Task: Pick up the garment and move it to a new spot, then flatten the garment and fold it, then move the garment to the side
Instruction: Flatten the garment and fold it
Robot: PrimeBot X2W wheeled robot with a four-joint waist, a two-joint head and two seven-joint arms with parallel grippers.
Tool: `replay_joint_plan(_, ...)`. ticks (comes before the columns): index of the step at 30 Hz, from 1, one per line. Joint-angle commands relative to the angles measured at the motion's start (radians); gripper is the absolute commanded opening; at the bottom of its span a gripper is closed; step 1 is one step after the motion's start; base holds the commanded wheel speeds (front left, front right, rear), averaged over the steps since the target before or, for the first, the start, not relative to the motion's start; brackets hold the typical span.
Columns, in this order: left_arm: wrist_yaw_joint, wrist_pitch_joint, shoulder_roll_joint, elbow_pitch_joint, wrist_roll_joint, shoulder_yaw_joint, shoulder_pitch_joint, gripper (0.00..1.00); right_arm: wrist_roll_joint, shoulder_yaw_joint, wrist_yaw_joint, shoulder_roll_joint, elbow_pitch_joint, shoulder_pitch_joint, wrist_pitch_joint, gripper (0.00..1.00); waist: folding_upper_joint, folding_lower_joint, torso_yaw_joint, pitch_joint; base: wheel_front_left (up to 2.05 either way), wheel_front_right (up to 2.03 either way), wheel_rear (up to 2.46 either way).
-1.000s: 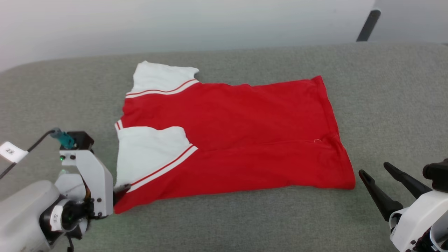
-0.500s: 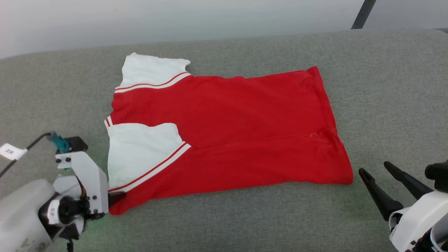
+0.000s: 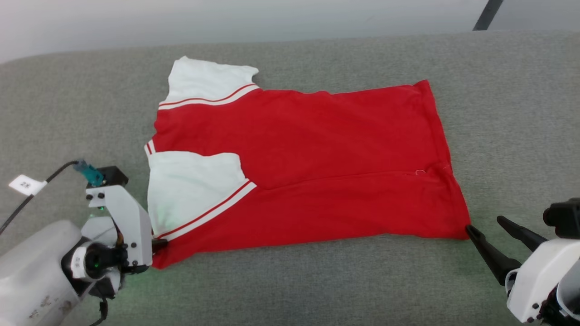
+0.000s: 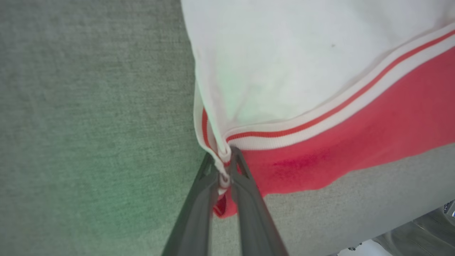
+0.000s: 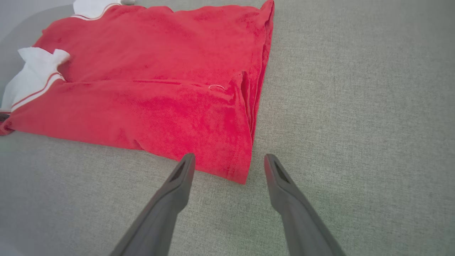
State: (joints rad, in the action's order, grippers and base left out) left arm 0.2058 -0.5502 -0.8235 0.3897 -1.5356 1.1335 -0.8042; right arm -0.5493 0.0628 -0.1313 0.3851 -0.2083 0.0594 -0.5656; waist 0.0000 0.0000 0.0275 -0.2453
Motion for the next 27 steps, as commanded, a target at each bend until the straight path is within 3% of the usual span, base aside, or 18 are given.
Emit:
replay_joint_plan(1, 0.009, 0.000, 0.025, 0.009, 0.015, 0.020, 0.017, 0.00, -0.002, -0.005, 0.001, 0.000, 0.010, 0.016, -0.019, 1.00, 0.0000, 0.0000, -0.011, -0.009, 0.00, 0.00, 0.00)
replay_joint_plan(21, -0.014, 0.037, 0.104, 0.003, 0.062, 0.011, -0.055, 0.00, 0.008, 0.051, 0.001, -0.025, 0.298, 0.181, -0.219, 1.00, 0.0000, 0.0000, -0.091, -0.086, 0.00, 0.00, 0.00)
replay_joint_plan(22, -0.016, 0.038, 0.108, 0.010, 0.062, 0.010, -0.057, 0.00, 0.000, 0.068, 0.001, -0.026, 0.321, 0.192, -0.232, 0.00, 0.0000, 0.0000, -0.094, -0.090, 0.00, 0.00, 0.00)
replay_joint_plan(27, -0.029, 0.043, 0.116, 0.029, 0.056, 0.003, -0.060, 0.00, -0.018, 0.083, 0.001, -0.008, 0.355, 0.205, -0.262, 0.00, 0.0000, 0.0000, -0.096, -0.094, 0.00, 0.00, 0.00)
